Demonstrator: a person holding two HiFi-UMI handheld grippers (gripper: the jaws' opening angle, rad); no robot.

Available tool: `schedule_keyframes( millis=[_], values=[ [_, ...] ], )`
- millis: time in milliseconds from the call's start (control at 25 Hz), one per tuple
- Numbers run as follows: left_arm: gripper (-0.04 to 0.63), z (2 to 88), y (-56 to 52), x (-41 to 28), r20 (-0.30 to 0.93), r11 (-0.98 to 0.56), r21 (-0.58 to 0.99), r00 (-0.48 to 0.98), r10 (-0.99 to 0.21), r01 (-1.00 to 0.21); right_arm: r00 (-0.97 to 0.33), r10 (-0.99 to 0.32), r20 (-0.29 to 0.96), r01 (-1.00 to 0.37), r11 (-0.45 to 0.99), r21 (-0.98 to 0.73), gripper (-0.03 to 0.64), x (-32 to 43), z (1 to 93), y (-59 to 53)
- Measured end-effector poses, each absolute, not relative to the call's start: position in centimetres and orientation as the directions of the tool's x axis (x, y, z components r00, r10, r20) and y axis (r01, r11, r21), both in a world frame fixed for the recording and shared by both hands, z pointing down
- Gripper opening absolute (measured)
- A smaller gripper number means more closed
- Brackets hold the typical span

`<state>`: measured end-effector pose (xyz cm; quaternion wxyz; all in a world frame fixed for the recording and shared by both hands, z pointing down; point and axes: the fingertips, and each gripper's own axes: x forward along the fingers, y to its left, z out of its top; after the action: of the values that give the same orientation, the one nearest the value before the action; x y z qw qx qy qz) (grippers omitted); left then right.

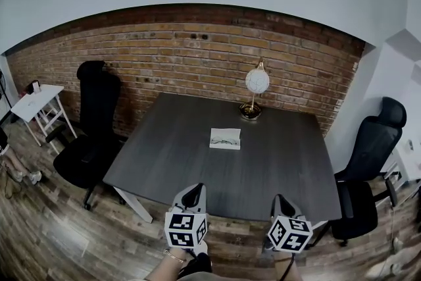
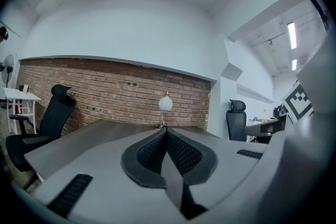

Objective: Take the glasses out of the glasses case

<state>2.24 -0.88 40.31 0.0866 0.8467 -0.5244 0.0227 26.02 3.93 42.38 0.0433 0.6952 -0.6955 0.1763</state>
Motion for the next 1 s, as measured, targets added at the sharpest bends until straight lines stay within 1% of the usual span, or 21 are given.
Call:
schedule_keyframes(
  millis=[400,720,1000],
  values=[
    [0.017,39.8,-7.3,3.9,0.119,-0.489,0.129,0.503,-0.856,-0.863,-0.03,-0.958,0.287,-0.976,-0.034,-0.216,0.032,26.5,41.6,-3.1],
    [0.017,38.6,-13.7,3.1,0.11,-0.484,0.13,0.498,-0.86,-0.865,-0.025,-0.959,0.283,-0.976,-0.038,-0.214,0.032,26.0,40.6,-8.9],
    [0.017,39.4,-18.8,2.2,0.119,-0.481,0.148,0.499,-0.859,-0.864,-0.035,-0.954,0.299,-0.98,-0.027,-0.198,0.032,24.8,40.7,-14.1]
  ],
)
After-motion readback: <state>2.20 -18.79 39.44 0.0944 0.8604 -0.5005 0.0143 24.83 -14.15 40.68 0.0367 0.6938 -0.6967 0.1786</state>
